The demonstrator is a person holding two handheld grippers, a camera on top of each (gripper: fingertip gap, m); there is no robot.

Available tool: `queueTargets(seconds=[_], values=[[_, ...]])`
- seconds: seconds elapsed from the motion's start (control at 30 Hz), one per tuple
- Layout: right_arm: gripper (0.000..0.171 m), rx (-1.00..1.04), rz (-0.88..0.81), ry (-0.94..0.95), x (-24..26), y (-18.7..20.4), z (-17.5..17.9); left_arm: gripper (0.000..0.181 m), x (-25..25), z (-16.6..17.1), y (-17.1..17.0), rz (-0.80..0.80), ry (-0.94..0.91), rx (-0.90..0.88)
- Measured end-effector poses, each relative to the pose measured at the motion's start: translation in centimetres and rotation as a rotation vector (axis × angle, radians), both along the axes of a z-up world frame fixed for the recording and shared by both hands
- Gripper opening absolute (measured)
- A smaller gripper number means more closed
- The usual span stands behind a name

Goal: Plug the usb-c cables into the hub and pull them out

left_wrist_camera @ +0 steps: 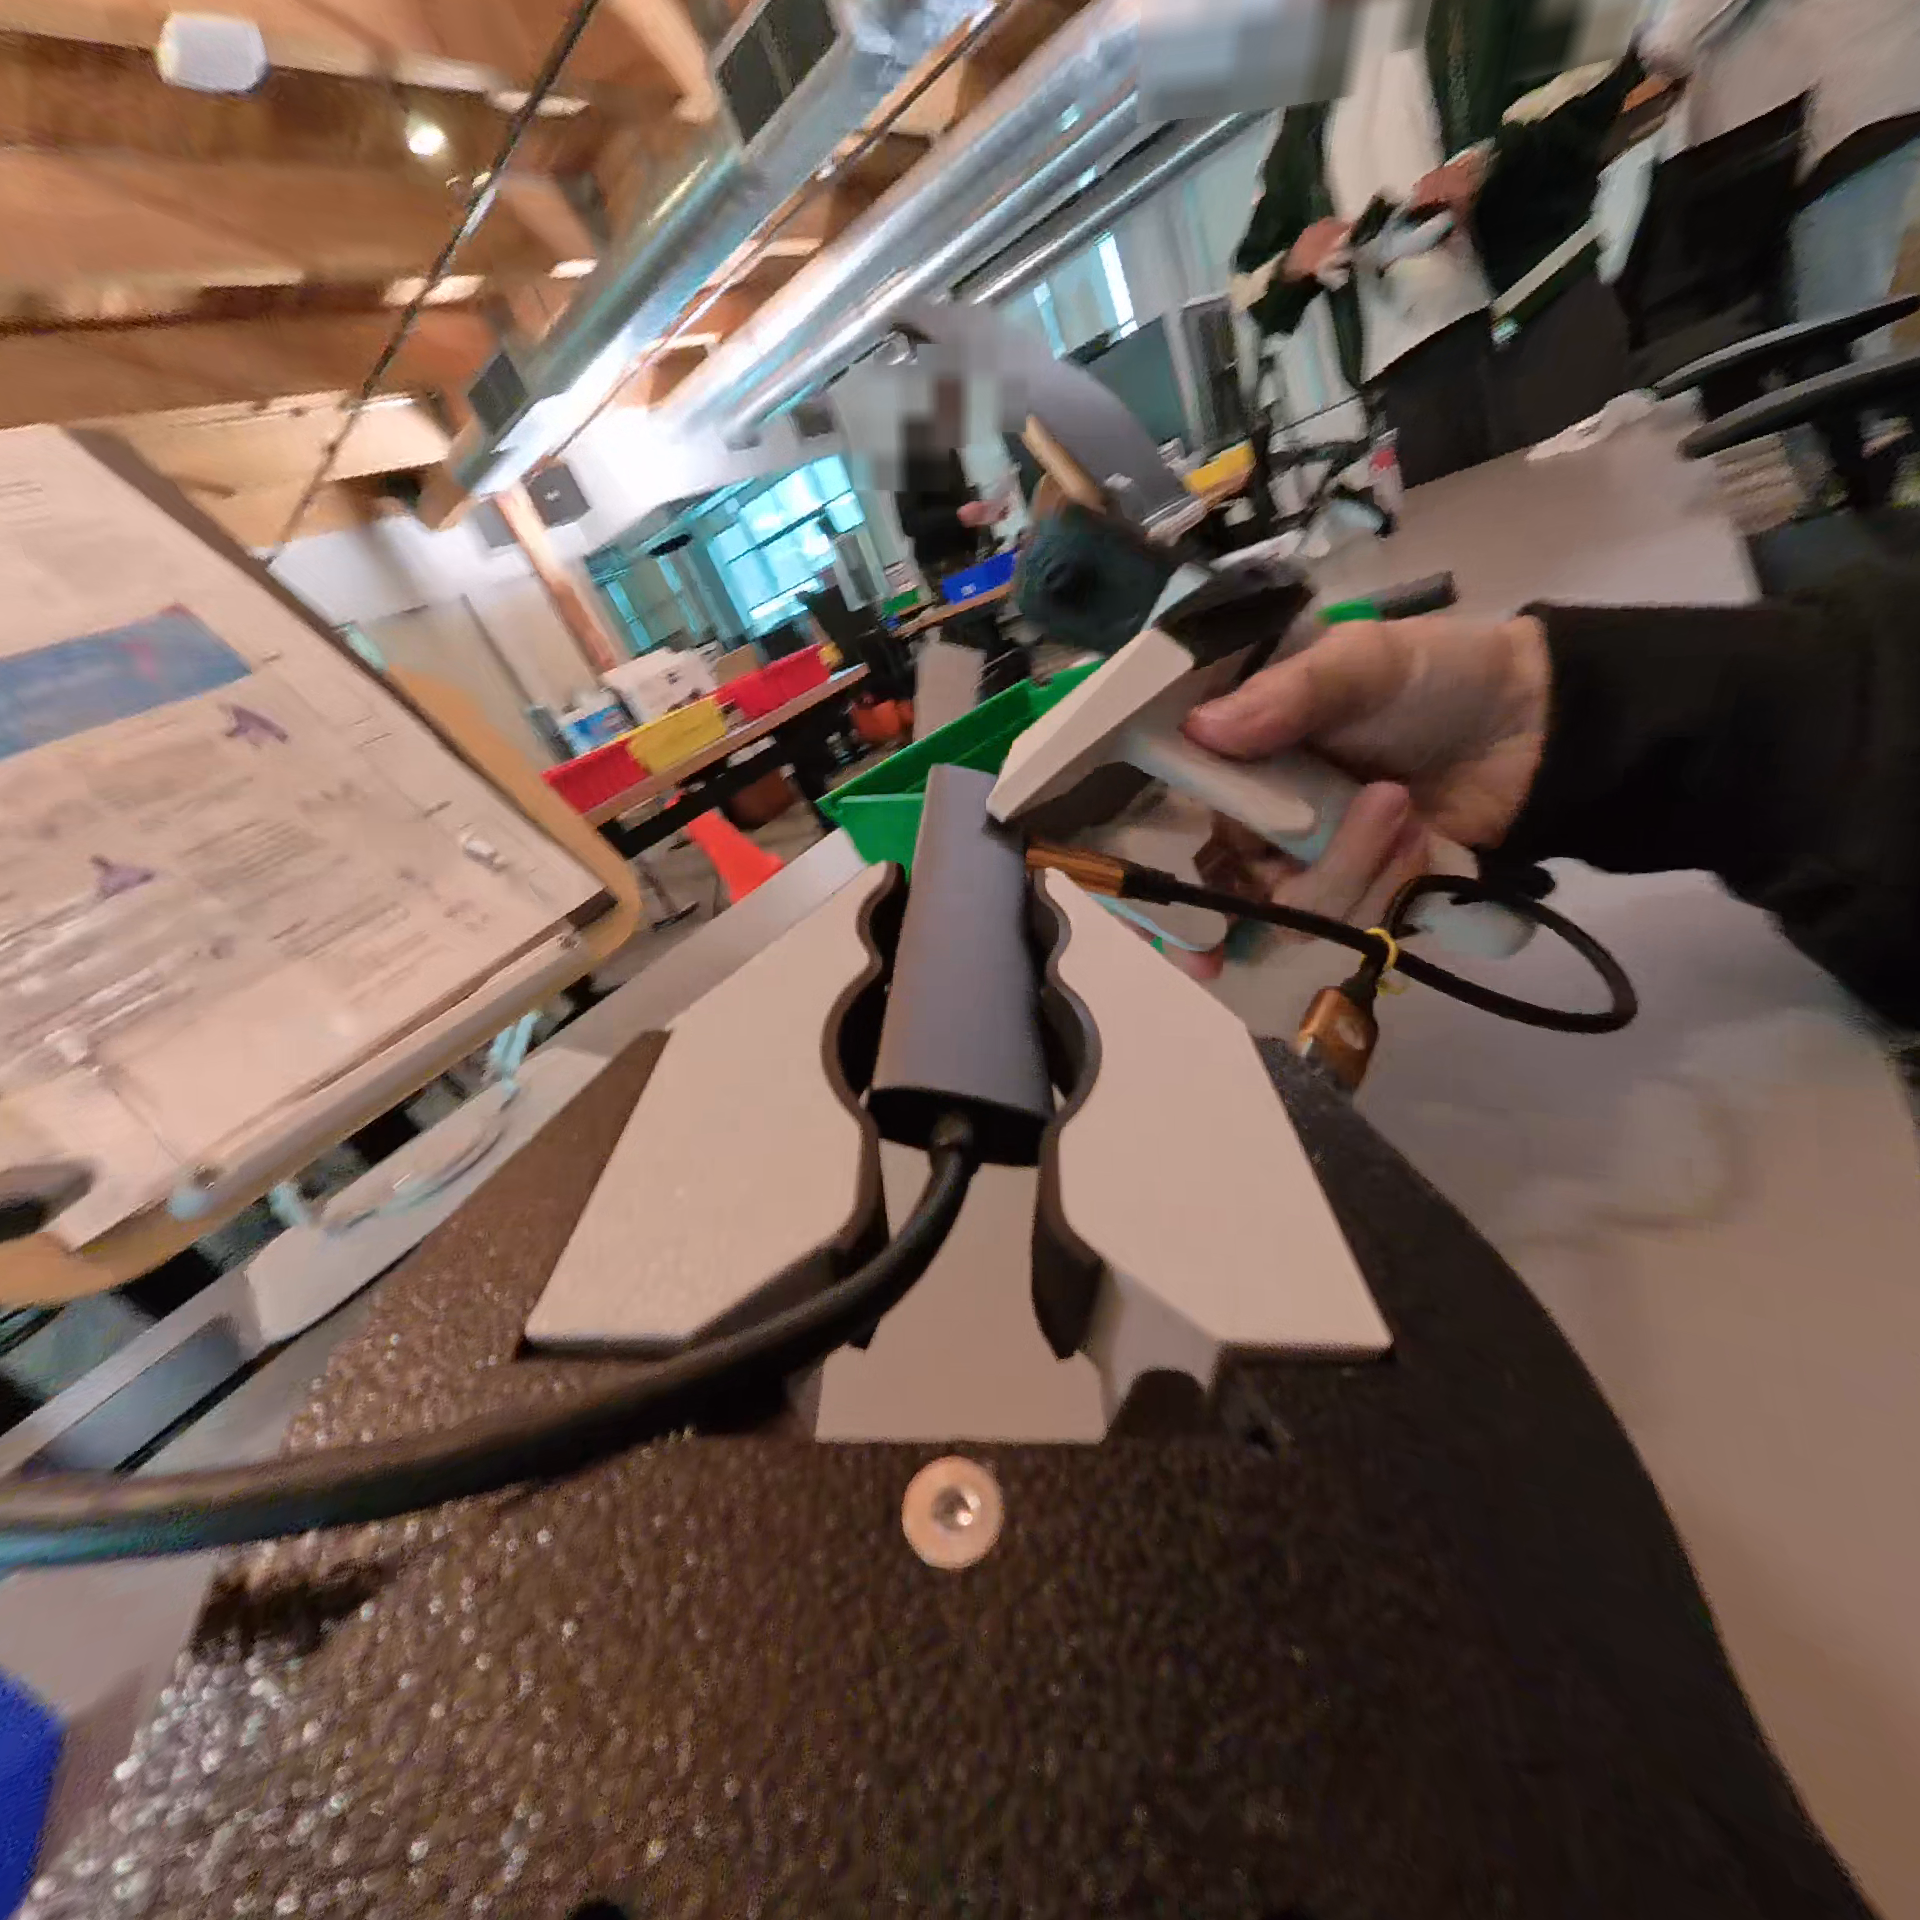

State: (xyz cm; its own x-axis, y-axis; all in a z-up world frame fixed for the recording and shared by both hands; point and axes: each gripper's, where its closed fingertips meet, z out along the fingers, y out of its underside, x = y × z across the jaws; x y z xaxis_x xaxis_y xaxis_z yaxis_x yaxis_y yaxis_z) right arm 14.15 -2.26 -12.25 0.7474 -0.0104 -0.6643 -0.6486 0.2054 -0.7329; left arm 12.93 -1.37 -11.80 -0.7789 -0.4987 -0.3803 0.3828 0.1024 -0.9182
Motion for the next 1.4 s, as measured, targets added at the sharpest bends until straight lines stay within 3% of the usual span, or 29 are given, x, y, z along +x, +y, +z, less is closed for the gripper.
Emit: queueTargets(seconds=[0.03,0.13,0.2,0.3,0.53,0.8,0.97,1.4], values=[[0.027,-0.055,-0.109,-0.073,1.2,-0.3,-0.2,0.021,0.8,-0.2,0.3,0.055,0.006,-0.001],[0.043,-0.248,-0.308,-0.382,2.4,-0.8,-0.6,0.021,3.3,-0.2,1.9,0.205,0.088,-0.112],[0.04,-0.367,-0.357,-0.582,2.4,-0.3,-1.0,0.021,4.5,-0.3,2.9,0.268,0.155,-0.203],[0.03,-0.415,-0.461,-0.712,3.2,0.4,-0.6,0.021,5.0,-0.7,2.8,0.246,0.24,-0.286],[0.013,-0.47,-0.488,-0.807,3.4,1.6,-1.4,0.021,4.9,-1.2,2.3,0.23,0.271,-0.311],[0.011,-0.61,-0.504,-0.832,3.4,2.7,-1.5,0.022,5.1,-1.0,3.6,0.294,0.246,-0.307],[0.011,-0.698,-0.419,-0.818,2.3,1.3,-0.6,0.022,3.9,0.2,2.5,0.311,0.193,-0.255],[0.011,-0.737,-0.419,-0.736,0.4,-2.5,2.4,0.023,2.2,3.3,-1.3,0.263,0.081,-0.142]])
